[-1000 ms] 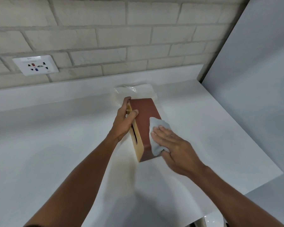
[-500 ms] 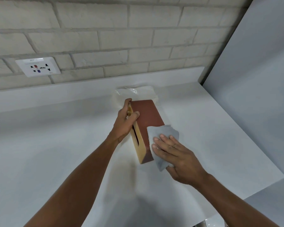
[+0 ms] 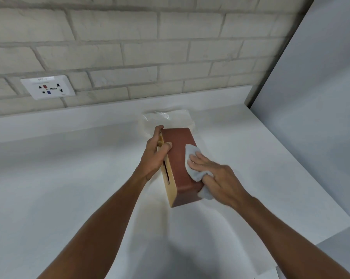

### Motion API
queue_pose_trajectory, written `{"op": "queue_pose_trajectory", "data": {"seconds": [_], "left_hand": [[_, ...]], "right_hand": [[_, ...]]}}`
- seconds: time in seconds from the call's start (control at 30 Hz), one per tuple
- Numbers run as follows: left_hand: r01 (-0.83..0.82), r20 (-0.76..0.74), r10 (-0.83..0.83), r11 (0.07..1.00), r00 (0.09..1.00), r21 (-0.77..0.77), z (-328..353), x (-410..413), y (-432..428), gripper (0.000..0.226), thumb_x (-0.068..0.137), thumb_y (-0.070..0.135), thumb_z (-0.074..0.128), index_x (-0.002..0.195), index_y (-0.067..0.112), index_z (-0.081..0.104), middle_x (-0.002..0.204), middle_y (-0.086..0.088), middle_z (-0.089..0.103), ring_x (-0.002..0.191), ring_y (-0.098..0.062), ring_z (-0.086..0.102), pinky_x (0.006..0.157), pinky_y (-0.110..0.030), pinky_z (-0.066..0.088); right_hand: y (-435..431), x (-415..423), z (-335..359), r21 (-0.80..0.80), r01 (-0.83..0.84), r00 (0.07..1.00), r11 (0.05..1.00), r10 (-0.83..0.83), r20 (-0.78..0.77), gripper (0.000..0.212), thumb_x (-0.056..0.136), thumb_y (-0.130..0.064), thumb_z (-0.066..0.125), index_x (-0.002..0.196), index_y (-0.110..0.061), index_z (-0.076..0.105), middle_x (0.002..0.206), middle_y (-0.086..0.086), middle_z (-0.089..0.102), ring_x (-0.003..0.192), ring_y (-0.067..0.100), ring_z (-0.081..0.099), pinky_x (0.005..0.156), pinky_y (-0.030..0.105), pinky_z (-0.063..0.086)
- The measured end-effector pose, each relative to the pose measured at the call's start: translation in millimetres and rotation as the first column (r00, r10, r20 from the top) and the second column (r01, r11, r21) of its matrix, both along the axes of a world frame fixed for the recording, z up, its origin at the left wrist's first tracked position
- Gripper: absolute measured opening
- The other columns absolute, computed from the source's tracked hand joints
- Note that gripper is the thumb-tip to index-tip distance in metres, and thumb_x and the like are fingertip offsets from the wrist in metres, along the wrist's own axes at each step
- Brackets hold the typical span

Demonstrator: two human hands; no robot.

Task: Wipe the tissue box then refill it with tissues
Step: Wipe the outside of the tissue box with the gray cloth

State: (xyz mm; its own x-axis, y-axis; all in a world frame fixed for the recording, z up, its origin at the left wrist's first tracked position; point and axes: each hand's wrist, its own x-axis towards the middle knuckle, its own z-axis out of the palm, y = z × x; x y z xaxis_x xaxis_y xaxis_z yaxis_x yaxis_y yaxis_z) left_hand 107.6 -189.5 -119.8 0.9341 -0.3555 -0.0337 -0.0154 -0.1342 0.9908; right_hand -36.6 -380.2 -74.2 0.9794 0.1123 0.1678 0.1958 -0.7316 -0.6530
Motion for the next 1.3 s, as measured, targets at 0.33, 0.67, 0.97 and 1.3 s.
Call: {"op": "queue_pose_trajectory", "data": {"seconds": [0.33, 0.67, 0.97, 1.3], "left_hand": [[0.039, 0.039, -0.039, 0.999, 0.999, -0.002, 7.9, -0.6, 1.6, 0.056, 0.091, 0.04, 0.055, 0.146, 0.033, 0.041, 0.103, -0.023, 0.059, 0.088, -0.021, 0.058, 0.092, -0.053, 0.053], [0.013, 0.006, -0.014, 0.999, 1.0, 0.036, -4.1, 0.5, 0.6, 0.058, 0.089, 0.054, 0.054, 0.145, 0.054, 0.037, 0.12, -0.022, 0.06, 0.113, -0.035, 0.062, 0.106, -0.06, 0.049], [0.13, 0.207, -0.172, 0.971, 0.963, 0.202, 7.0, -14.4, 33.2, 0.11, 0.08, 0.076, 0.063, 0.163, 0.047, -0.002, 0.16, 0.045, 0.003, 0.158, -0.001, 0.01, 0.126, -0.035, 0.015], [0.3, -0.115, -0.288, 0.948, 0.951, 0.103, 15.3, 8.1, 35.6, 0.117, 0.07, 0.081, 0.074, 0.164, 0.045, 0.015, 0.169, 0.013, 0.03, 0.158, -0.01, 0.021, 0.129, -0.043, 0.019]], "right_hand": [[12.8, 95.3, 31.1, -0.231, 0.1, 0.974, 0.968, -0.143, -0.177, 0.046, 0.102, -0.026, 0.036, 0.147, -0.033, 0.043, 0.139, 0.007, 0.058, 0.114, 0.028, 0.06, 0.099, 0.038, 0.045], [22.8, -54.9, -21.8, -0.331, -0.165, 0.943, 0.929, 0.246, 0.222, 0.055, 0.09, -0.013, 0.047, 0.145, -0.013, 0.047, 0.154, -0.001, 0.041, 0.146, 0.017, 0.032, 0.121, 0.042, 0.025], [2.5, -22.9, 47.2, 0.724, 0.425, 0.855, 0.544, -0.505, -0.122, 0.044, 0.095, -0.003, 0.041, 0.126, -0.023, 0.066, 0.126, -0.015, 0.067, 0.12, -0.003, 0.057, 0.096, 0.013, 0.046], [7.0, -63.0, -17.6, 0.195, 0.114, 0.993, 0.974, -0.117, 0.004, 0.05, 0.103, -0.029, 0.043, 0.151, -0.037, 0.033, 0.158, -0.019, 0.031, 0.142, 0.001, 0.035, 0.106, 0.014, 0.035]]}}
